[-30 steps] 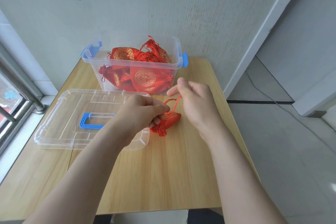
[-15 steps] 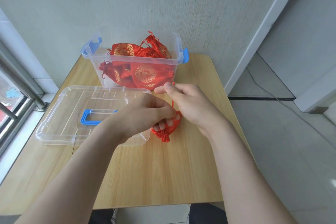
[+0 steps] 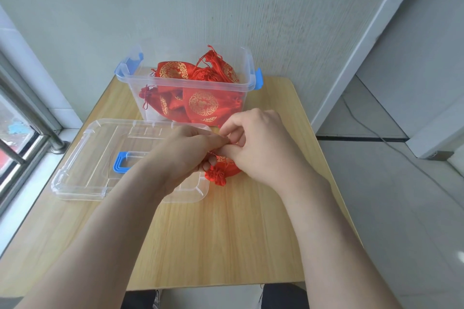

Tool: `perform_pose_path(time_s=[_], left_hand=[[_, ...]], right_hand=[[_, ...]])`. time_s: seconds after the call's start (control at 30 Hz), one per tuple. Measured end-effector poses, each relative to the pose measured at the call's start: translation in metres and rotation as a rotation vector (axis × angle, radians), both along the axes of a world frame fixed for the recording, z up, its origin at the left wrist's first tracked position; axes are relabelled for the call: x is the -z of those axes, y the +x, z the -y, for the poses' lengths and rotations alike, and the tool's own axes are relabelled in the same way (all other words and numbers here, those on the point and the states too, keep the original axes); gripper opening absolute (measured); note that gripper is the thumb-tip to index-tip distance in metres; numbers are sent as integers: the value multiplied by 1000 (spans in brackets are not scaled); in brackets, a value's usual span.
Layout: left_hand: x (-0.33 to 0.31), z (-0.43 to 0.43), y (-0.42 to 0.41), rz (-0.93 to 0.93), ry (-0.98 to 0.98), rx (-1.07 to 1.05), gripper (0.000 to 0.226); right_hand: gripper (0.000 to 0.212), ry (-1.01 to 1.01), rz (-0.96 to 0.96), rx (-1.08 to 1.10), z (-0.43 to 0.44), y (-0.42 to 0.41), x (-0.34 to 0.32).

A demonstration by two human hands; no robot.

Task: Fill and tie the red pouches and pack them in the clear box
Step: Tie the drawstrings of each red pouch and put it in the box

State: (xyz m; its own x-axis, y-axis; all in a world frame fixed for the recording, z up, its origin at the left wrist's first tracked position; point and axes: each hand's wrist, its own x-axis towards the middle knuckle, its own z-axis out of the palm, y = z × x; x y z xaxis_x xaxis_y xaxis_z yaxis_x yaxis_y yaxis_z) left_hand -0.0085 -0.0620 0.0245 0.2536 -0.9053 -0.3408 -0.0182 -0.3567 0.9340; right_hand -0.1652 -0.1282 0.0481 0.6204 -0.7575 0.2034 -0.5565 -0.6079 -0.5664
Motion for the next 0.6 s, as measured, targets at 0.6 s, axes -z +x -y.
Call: perform_pose_path(time_s=[0.6], left_hand=[[2,-6,3,474,-210,-125,24]], right_hand=[[11,483,112,127,12,-6,10]])
